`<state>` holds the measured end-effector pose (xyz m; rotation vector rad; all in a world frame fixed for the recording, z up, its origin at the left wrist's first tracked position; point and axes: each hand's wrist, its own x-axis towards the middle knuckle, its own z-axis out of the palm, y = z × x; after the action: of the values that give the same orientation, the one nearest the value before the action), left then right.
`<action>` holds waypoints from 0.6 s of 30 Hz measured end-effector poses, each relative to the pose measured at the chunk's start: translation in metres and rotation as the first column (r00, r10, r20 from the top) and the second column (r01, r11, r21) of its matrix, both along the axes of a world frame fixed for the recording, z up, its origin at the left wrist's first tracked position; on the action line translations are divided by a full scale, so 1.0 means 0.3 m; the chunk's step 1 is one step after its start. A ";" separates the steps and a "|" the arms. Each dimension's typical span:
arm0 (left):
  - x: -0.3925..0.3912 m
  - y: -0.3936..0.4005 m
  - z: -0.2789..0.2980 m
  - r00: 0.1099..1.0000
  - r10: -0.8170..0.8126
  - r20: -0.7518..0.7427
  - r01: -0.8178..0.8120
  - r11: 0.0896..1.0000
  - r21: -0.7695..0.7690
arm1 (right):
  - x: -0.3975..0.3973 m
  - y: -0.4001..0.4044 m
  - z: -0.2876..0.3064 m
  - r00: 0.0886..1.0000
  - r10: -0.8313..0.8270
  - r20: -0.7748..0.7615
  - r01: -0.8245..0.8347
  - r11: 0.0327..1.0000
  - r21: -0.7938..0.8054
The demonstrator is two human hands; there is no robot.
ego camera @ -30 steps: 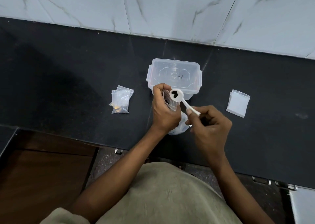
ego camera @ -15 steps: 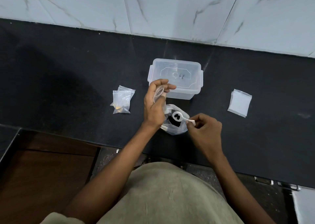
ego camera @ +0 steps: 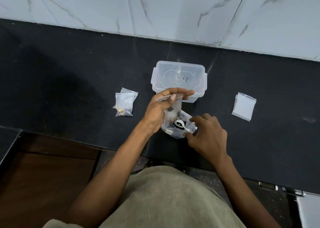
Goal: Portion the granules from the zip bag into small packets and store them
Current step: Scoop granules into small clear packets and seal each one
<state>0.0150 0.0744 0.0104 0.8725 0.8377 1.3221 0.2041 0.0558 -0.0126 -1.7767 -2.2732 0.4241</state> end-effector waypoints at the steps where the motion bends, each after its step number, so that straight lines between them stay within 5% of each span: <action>1: 0.001 -0.001 0.007 0.998 -0.017 0.062 0.018 1.000 -0.016 | 0.000 -0.001 0.013 0.999 -0.005 -0.040 0.005 1.000 0.010; 6: 0.017 0.000 0.029 0.977 -0.135 0.164 0.141 0.990 -0.020 | -0.011 0.011 0.090 0.836 0.055 -0.546 -0.011 0.996 0.084; 12: 0.035 0.000 0.007 0.953 -0.270 0.137 0.280 0.958 -0.065 | -0.062 0.059 0.119 0.591 0.030 -0.806 -0.038 0.999 0.009; 18: 0.031 0.000 -0.027 0.987 0.159 0.002 -0.156 0.968 -0.199 | -0.026 0.095 0.120 0.334 -0.167 -0.928 -0.044 0.980 -0.192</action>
<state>0.0242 0.0744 0.0024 0.6468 1.0232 1.3545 0.1963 0.0844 0.0233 -1.0892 -1.2834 1.2948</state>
